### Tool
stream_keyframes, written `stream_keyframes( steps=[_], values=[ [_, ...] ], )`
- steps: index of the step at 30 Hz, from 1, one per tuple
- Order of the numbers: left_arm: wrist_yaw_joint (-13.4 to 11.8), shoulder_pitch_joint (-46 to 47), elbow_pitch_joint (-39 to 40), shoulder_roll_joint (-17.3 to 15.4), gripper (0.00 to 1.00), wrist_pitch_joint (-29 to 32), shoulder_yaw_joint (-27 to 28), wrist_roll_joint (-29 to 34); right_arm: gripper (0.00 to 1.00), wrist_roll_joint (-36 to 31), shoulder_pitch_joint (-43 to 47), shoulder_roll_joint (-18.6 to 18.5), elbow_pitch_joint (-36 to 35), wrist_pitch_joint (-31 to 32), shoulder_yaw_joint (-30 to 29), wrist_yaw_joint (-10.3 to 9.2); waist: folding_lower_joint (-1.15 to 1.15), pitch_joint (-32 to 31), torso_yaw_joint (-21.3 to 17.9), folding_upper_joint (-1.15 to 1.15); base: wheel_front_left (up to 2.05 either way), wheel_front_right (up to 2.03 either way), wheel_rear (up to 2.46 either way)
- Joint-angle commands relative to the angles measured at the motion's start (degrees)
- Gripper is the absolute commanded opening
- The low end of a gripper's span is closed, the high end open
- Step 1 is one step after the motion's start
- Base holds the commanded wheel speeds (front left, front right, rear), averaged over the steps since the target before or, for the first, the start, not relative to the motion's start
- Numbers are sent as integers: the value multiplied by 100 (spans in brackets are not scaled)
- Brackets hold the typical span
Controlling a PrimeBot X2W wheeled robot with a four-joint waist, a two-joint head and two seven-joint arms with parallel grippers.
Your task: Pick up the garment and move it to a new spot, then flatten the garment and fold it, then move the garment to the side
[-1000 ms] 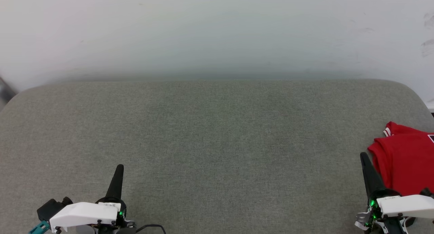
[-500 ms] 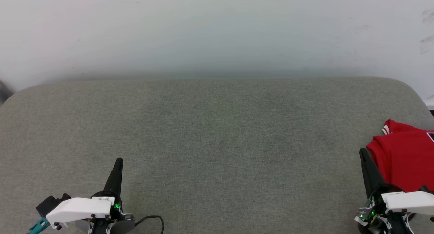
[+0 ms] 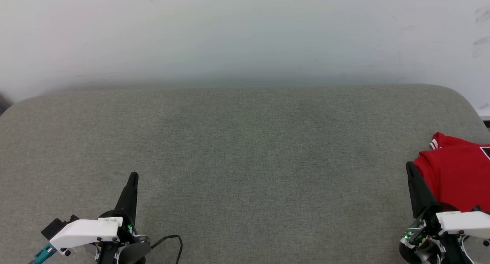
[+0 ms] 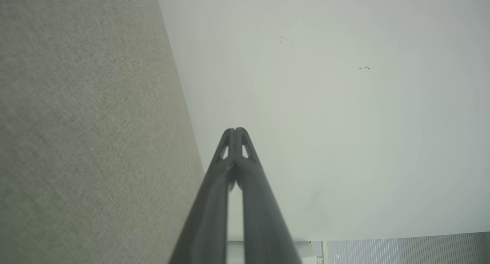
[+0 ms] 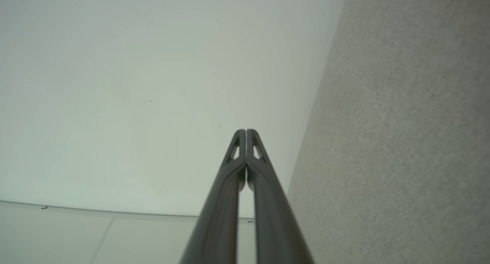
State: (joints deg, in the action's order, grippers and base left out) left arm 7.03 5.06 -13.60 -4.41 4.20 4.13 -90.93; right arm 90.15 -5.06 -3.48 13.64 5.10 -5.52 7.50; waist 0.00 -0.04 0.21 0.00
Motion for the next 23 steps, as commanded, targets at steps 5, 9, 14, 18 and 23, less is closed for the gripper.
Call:
stream_keyframes(
  steps=[5, 9, 14, 18, 23],
  values=[
    [51, 128, -35, 15, 0, 65, 46, -229, 0, 224, -128, -5, 35, 67, -20, -2, 0, 14, -12, 0, 0, 0, 0],
    [67, 132, -47, 23, 0, 104, 64, -304, 0, 300, -148, 0, 42, 98, -28, -2, 0, 22, -21, 0, 0, 0, 0],
    [67, 134, -46, 31, 0, 106, 74, -288, 0, 292, -146, 7, 42, 103, -32, -2, 0, 22, -21, 0, 0, 0, 0],
    [67, 135, -47, 34, 0, 117, 83, -277, 0, 287, -147, 11, 43, 100, -36, -2, 0, 22, -21, 0, 0, 0, 0],
    [67, 136, -47, 39, 0, 114, 92, -268, 0, 281, -147, 15, 42, 105, -40, -2, 0, 22, -21, 0, 0, 0, 0]
  ],
)
